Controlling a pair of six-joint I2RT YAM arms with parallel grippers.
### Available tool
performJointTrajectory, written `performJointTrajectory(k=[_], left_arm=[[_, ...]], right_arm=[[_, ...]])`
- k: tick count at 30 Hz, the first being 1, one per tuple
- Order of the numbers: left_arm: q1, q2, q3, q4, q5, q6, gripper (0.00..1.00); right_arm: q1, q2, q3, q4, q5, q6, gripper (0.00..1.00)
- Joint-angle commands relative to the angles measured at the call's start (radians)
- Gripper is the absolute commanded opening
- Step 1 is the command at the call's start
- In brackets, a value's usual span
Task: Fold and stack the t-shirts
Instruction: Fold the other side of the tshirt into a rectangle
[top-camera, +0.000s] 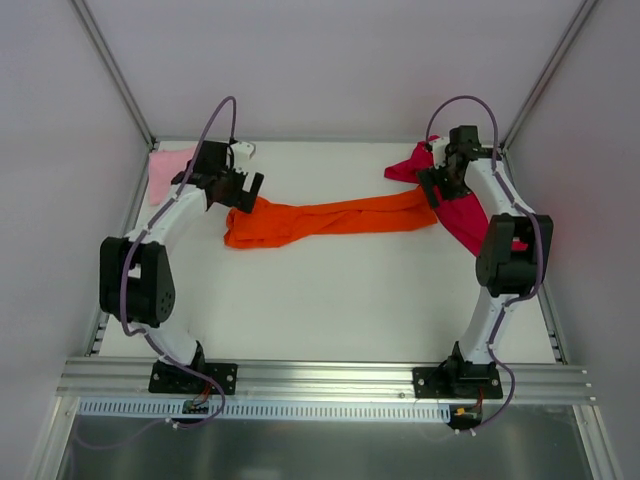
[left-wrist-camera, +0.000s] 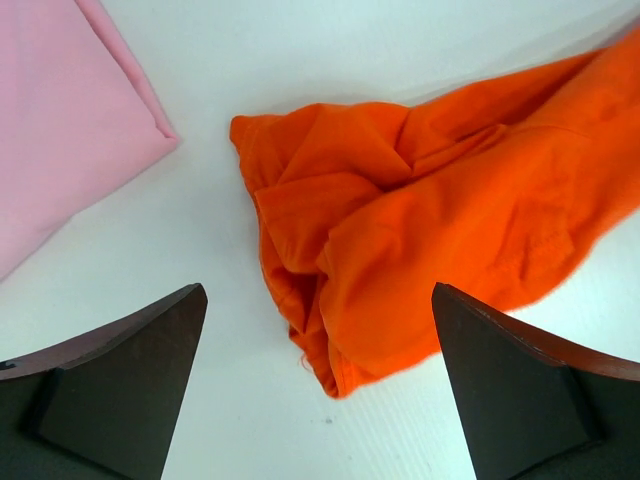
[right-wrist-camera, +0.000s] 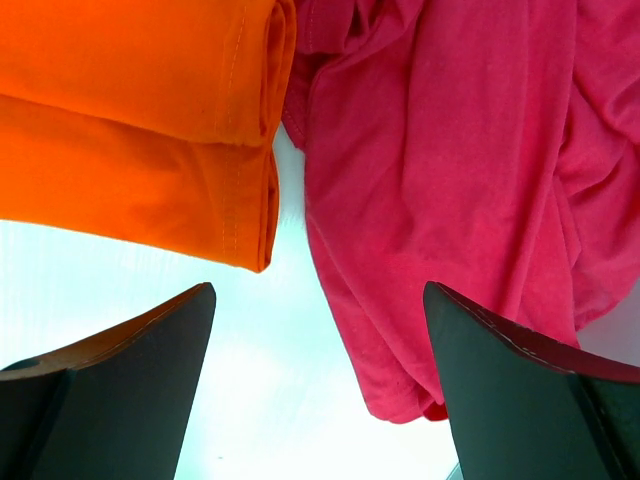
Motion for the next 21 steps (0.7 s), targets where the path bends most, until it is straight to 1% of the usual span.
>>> performJointTrajectory(k=[1, 5, 7, 8, 11, 17, 18, 21], left_arm=[[0.010, -0.161, -0.048, 0.032, 0.077, 0.009, 0.99], [0.008, -0.229, -0.117, -0.001, 0.137, -0.006, 0.99], [0.010, -0.244, -0.131, -0.022, 0.157, 0.000, 0.95], [0.010, -0.246, -0.133, -0.056, 0.172, -0.001, 0.87], [0.008, -0.246, -0.140, -0.104, 0.206, -0.011, 0.85], [0.010, -0.192, -0.176, -0.099, 0.189, -0.005, 0.83], [0.010, -0.172, -0.180, -0.094, 0.198, -0.005, 0.81], [0.010, -0.143, -0.200, -0.084, 0.221, -0.006, 0.80]], right_arm=[[0.004, -0.097, -0.029, 0.014, 0.001, -0.004, 0.90], [0.007, -0.125, -0.057, 0.009, 0.004, -0.007, 0.89], [0.007, -0.136, -0.063, 0.003, 0.003, -0.004, 0.89], [0.007, -0.137, -0.065, 0.001, -0.002, -0.004, 0.89], [0.010, -0.153, -0.074, -0.003, -0.007, 0.000, 0.89], [0.026, -0.176, -0.092, -0.012, -0.010, 0.002, 0.88], [0.029, -0.179, -0.097, -0.011, -0.008, 0.002, 0.88], [0.029, -0.190, -0.115, -0.006, -0.008, 0.002, 0.88]])
